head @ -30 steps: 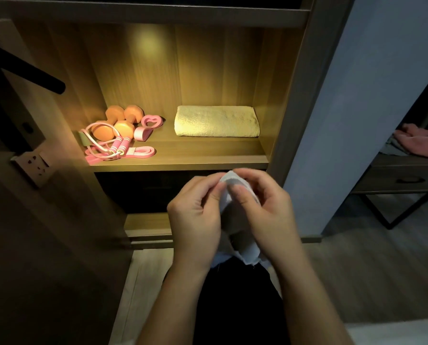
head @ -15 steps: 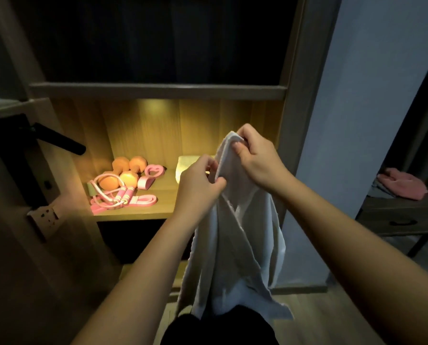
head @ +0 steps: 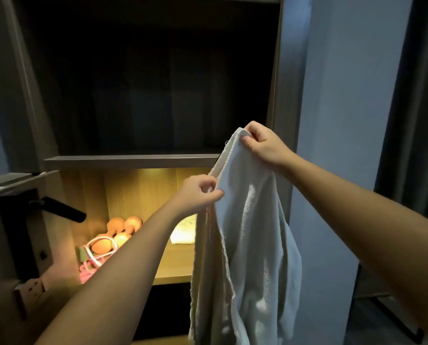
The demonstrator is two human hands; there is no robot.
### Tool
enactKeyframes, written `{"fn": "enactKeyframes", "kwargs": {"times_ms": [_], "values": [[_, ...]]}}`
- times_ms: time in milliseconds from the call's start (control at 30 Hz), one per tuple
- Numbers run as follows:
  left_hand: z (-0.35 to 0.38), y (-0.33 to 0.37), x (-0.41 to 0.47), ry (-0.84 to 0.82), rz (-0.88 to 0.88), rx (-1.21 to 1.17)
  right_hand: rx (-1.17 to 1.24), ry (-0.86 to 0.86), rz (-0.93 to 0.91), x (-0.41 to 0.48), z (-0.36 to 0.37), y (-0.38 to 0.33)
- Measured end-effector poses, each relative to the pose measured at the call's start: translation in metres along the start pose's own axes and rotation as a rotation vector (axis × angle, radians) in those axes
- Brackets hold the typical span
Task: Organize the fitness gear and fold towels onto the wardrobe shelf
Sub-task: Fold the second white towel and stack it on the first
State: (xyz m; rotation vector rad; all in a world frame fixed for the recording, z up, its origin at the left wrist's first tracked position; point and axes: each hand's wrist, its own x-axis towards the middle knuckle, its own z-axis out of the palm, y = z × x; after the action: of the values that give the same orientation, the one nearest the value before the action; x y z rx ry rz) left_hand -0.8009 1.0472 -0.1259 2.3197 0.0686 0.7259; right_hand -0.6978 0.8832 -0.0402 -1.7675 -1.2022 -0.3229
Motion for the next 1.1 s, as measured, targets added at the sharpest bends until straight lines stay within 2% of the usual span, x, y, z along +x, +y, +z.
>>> {"fn": "enactKeyframes", "kwargs": {"times_ms": [100, 200, 467, 667, 867, 1033, 1100], "values": [[-0.009, 0.008, 0.014, 0.141, 0.128, 0.251, 0.003, 0.048, 0.010, 0.011, -0.012, -0.004], [-0.002, 0.016, 0.019, 0.219, 0.160, 0.358, 0.004, 0.113, 0.023, 0.025, -0.020, -0.009], [0.017, 0.000, 0.003, 0.095, -0.008, 0.404, -0.064, 0.279, 0.111, 0.049, -0.039, -0.007], [0.040, -0.007, -0.005, 0.010, -0.105, 0.268, -0.099, 0.304, 0.147, 0.049, -0.035, -0.001], [0.033, -0.014, -0.017, 0.262, -0.089, -0.041, -0.170, 0.424, 0.238, 0.035, -0.066, 0.023], [0.002, 0.010, -0.010, 0.383, 0.039, -0.059, -0.098, 0.486, 0.325, 0.021, -0.073, 0.041], [-0.013, 0.024, -0.005, 0.351, 0.051, -0.061, -0.097, 0.509, 0.345, 0.017, -0.077, 0.040]]}}
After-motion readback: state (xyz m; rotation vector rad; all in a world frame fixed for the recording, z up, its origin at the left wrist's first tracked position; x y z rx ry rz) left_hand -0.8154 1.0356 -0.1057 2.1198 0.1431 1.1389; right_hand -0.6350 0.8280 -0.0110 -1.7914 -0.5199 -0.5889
